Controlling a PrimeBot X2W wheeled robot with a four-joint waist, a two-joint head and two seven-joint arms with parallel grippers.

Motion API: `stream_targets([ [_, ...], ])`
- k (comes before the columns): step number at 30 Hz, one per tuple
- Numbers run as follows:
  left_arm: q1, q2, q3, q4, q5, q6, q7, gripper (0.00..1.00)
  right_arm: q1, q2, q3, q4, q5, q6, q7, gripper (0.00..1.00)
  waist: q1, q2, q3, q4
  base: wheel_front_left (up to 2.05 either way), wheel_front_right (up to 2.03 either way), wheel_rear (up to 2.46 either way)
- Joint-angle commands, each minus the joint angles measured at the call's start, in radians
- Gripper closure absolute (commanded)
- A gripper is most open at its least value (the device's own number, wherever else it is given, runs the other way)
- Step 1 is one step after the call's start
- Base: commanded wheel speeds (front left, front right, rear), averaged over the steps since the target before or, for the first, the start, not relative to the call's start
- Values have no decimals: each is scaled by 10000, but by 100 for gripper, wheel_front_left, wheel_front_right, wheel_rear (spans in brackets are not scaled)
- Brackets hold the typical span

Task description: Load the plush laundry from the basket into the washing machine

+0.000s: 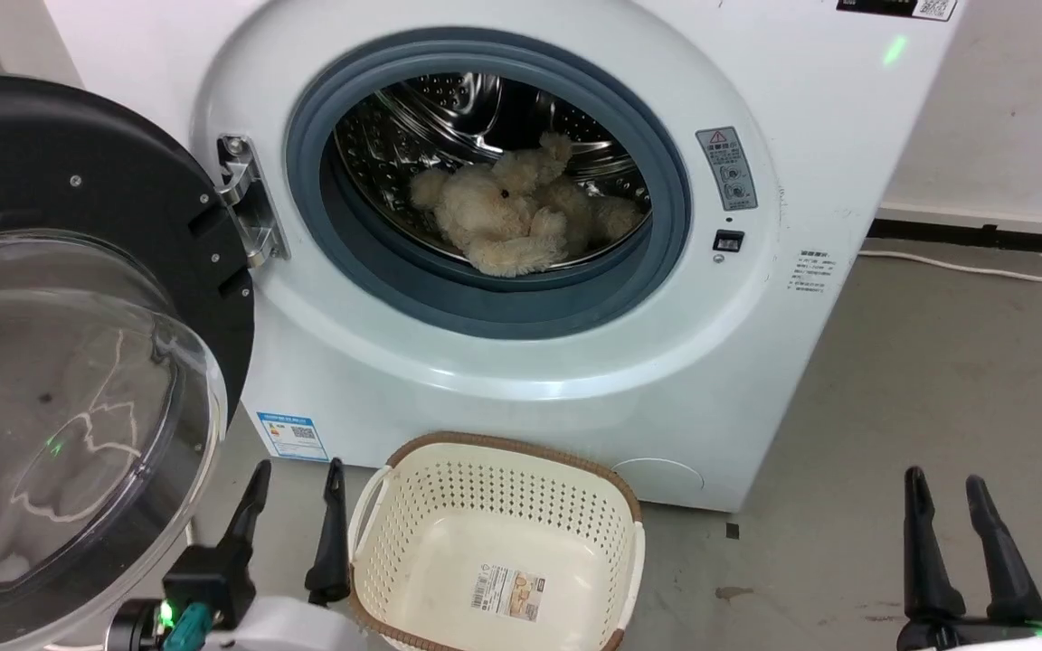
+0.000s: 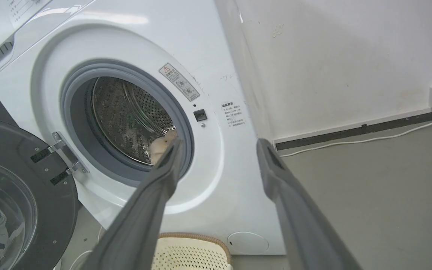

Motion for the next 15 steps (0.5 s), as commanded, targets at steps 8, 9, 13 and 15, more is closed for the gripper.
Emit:
stream_targets([
  [8,273,-105,102,-531,635,-222,-43,0,136,-8,46,177,-27,8,-42,0,0,0,140,-22,0,0,0],
  [9,251,-115,115,-511,668,-264,-43,0,125,-8,66,186,-37,8,-42,0,0,0,159,-37,0,0,0],
  [13,79,-144,123,-450,842,-420,-43,0,71,-8,143,211,-60,8,-42,0,0,0,250,-136,0,0,0],
  [15,17,-193,182,-413,859,-469,-43,0,35,-8,187,231,-73,8,-42,0,0,0,275,-195,0,0,0],
])
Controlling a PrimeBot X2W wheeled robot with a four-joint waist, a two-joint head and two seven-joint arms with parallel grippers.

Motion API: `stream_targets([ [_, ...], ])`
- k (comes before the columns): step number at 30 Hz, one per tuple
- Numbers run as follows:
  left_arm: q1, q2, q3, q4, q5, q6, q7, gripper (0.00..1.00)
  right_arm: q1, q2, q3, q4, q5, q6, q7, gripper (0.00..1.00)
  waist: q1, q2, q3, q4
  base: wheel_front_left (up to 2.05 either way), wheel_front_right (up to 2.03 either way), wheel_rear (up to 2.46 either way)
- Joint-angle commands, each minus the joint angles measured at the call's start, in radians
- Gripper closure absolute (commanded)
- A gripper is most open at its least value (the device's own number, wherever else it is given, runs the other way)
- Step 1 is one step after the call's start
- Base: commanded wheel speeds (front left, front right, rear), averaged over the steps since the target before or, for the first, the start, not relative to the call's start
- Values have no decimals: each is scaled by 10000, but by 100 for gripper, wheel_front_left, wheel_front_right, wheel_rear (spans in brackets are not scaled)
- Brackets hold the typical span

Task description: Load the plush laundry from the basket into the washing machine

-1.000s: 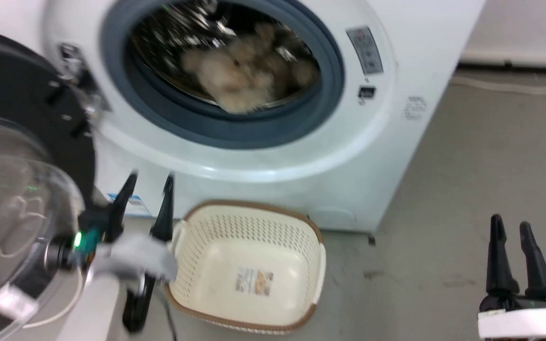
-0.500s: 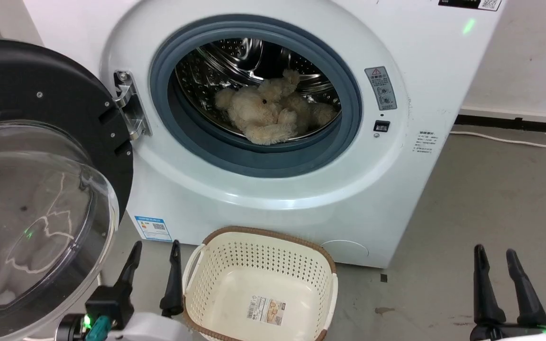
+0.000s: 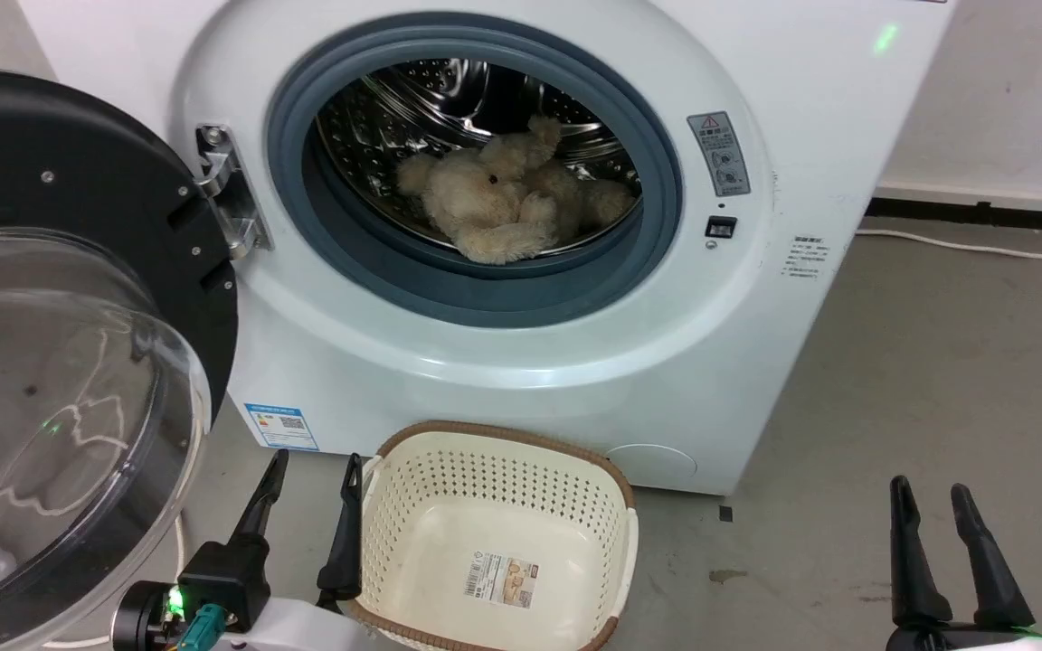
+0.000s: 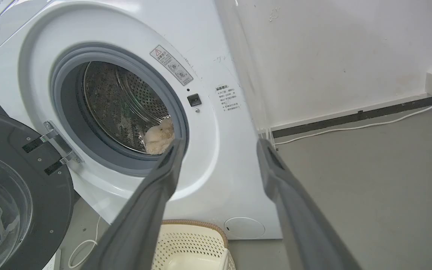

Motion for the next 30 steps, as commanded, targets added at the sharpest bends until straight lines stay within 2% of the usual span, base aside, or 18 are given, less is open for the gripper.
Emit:
stream_targets([
  [1,-20,-29,33,25,4,-17,10,100,-3,0,17,10,1,0,2,100,1,0,12,-28,0,0,0],
  [30,-1,-245,345,-184,381,-88,542,100,-254,-2,117,-5,-846,2,532,100,0,0,-49,-138,0,0,0],
])
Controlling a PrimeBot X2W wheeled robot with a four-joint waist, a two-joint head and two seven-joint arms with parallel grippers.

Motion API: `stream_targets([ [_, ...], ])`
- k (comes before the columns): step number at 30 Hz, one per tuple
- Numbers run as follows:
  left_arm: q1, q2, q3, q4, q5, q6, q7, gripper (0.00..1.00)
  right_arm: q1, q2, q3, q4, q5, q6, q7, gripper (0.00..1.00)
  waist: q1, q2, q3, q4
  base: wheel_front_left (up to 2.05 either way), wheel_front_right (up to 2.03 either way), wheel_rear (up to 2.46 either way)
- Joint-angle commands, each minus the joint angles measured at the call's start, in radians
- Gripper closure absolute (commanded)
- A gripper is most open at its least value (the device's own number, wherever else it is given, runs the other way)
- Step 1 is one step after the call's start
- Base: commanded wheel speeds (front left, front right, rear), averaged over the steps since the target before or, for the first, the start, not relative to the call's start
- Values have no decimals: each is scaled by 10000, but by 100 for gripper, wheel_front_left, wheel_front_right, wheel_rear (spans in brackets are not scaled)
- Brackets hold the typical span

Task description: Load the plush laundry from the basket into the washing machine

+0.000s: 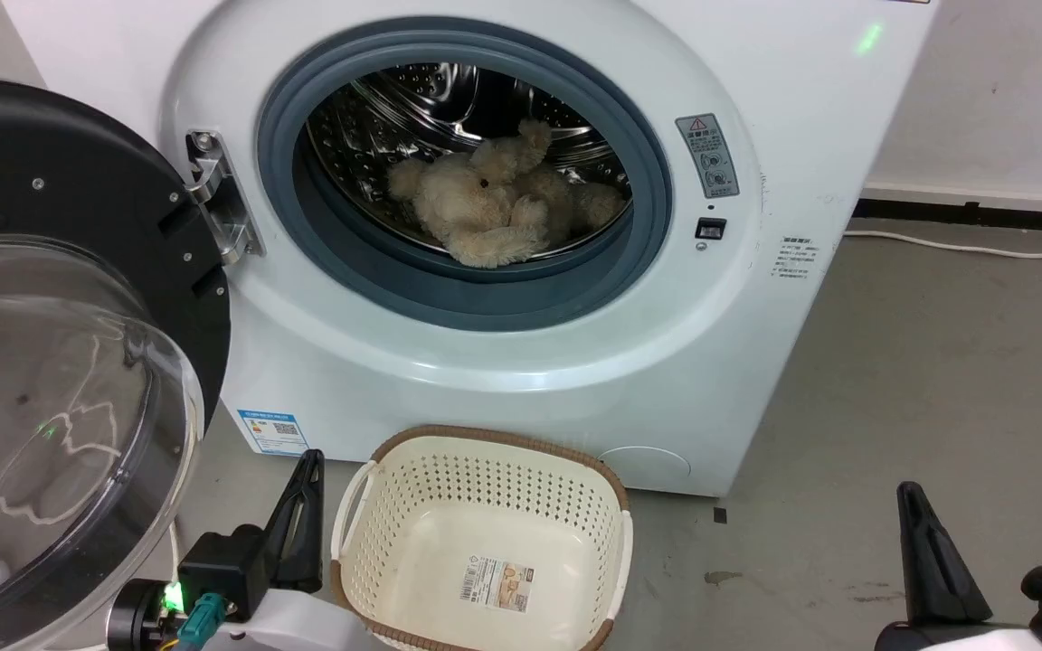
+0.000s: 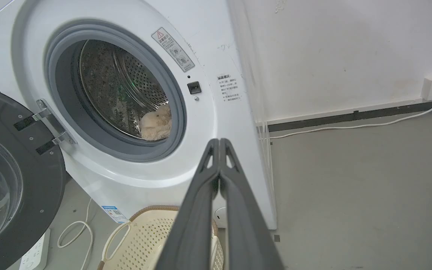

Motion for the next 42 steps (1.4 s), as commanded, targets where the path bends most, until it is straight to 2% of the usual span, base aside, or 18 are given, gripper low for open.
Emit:
stream_targets([
  [1,17,-58,57,-75,118,-35,49,100,-205,-2,22,-11,-150,2,44,100,-1,-1,-2,-4,0,0,0],
  [42,44,-391,568,-405,721,-150,887,100,-609,-4,202,-31,-1503,4,887,100,-1,-1,-102,-173,0,0,0],
])
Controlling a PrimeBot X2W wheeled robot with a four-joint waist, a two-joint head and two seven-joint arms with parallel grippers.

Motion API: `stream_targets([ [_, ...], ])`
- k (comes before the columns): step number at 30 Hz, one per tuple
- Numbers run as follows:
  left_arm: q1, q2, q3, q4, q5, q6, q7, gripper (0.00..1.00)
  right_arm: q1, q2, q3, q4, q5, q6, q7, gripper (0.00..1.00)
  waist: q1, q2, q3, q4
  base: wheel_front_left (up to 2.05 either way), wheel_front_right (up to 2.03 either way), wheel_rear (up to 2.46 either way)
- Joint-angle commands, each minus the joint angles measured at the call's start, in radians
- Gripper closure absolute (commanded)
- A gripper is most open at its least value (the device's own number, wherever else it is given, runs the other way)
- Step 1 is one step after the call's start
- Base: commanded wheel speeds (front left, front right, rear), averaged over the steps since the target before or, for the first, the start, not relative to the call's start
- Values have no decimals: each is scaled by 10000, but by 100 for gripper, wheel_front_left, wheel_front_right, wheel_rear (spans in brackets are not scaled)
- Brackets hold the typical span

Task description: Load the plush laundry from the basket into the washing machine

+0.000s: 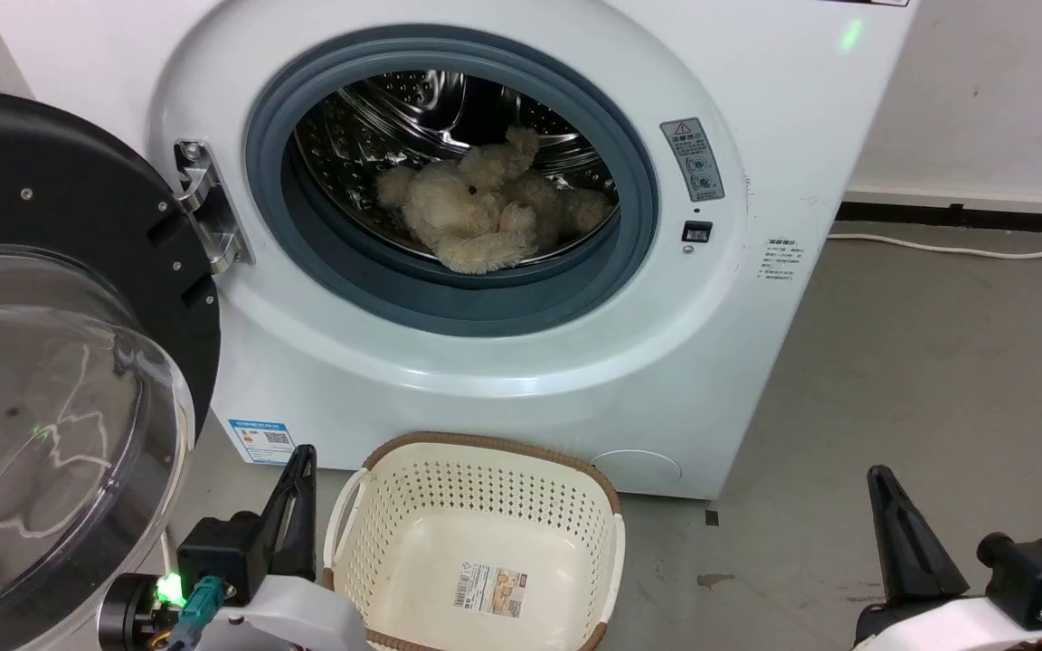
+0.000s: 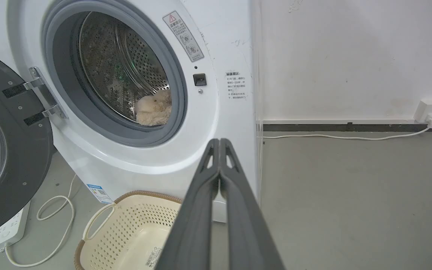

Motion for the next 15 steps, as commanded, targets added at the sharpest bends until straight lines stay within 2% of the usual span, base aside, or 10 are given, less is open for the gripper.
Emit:
stream_targets([
  [1,44,-62,68,-81,124,-17,65,100,-161,-5,24,-24,-134,4,71,100,1,-1,-4,-6,0,0,0],
  [15,53,-175,242,-194,329,-56,350,100,-299,-5,86,-30,-595,5,359,100,1,-1,-38,-63,0,0,0],
])
